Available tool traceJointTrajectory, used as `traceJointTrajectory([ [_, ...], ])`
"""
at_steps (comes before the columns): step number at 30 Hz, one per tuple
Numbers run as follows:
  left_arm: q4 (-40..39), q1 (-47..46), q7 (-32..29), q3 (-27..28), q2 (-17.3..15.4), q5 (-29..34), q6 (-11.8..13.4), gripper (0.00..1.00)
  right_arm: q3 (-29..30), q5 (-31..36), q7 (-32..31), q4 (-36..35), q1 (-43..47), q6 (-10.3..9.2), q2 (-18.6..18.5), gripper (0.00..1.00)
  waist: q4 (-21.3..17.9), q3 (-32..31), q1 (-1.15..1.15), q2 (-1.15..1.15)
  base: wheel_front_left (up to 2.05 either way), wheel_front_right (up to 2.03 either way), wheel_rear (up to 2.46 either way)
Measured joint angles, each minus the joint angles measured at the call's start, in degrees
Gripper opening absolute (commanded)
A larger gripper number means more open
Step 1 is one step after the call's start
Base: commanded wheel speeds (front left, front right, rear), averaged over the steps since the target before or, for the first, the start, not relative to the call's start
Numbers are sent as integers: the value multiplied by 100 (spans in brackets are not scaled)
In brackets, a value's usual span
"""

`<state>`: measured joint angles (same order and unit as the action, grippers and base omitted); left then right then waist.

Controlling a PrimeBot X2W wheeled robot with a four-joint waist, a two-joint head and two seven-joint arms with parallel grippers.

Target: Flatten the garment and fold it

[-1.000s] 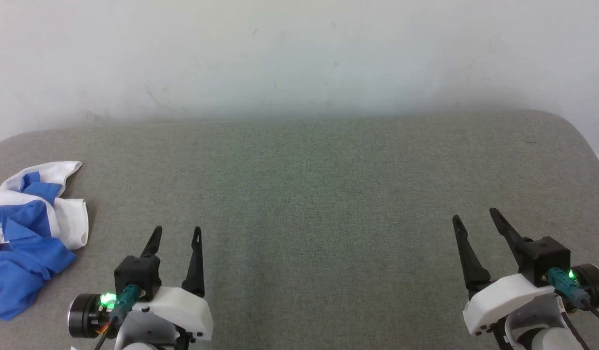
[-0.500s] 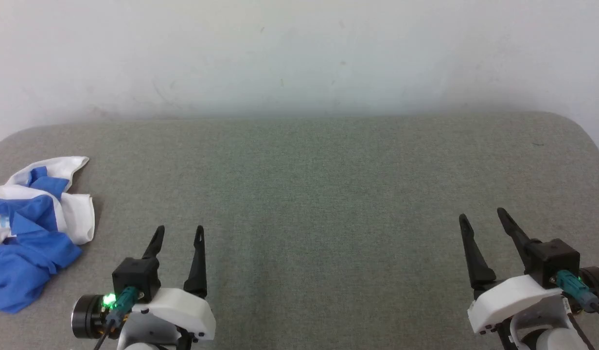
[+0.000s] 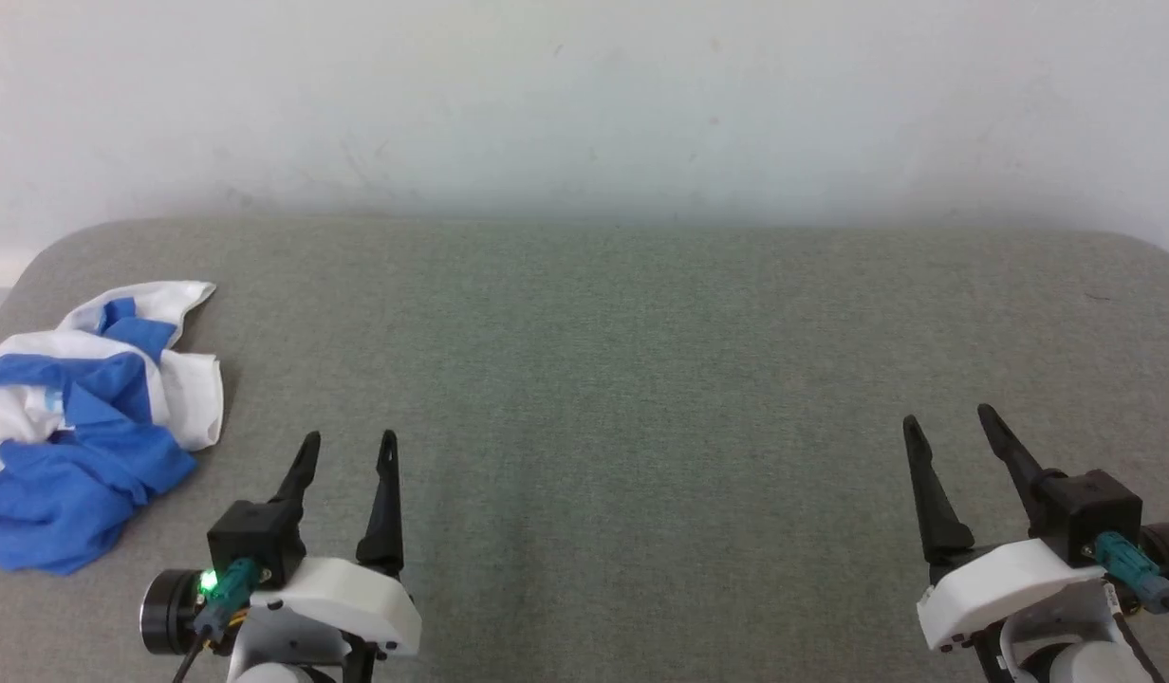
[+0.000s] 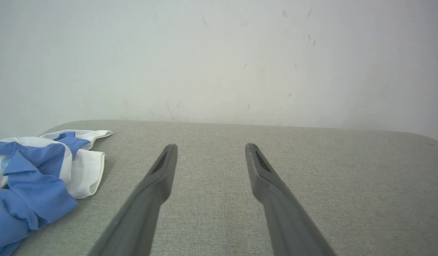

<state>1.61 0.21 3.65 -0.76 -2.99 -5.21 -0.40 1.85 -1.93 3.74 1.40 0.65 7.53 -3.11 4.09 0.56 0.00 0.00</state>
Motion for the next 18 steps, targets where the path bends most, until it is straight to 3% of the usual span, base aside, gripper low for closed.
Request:
traceJointTrajectory([
  [18,43,-41,203,58,0,-200,2,100,-21,-49,175,46,-2,0,0,100,701,9,0,0,0,0,0],
])
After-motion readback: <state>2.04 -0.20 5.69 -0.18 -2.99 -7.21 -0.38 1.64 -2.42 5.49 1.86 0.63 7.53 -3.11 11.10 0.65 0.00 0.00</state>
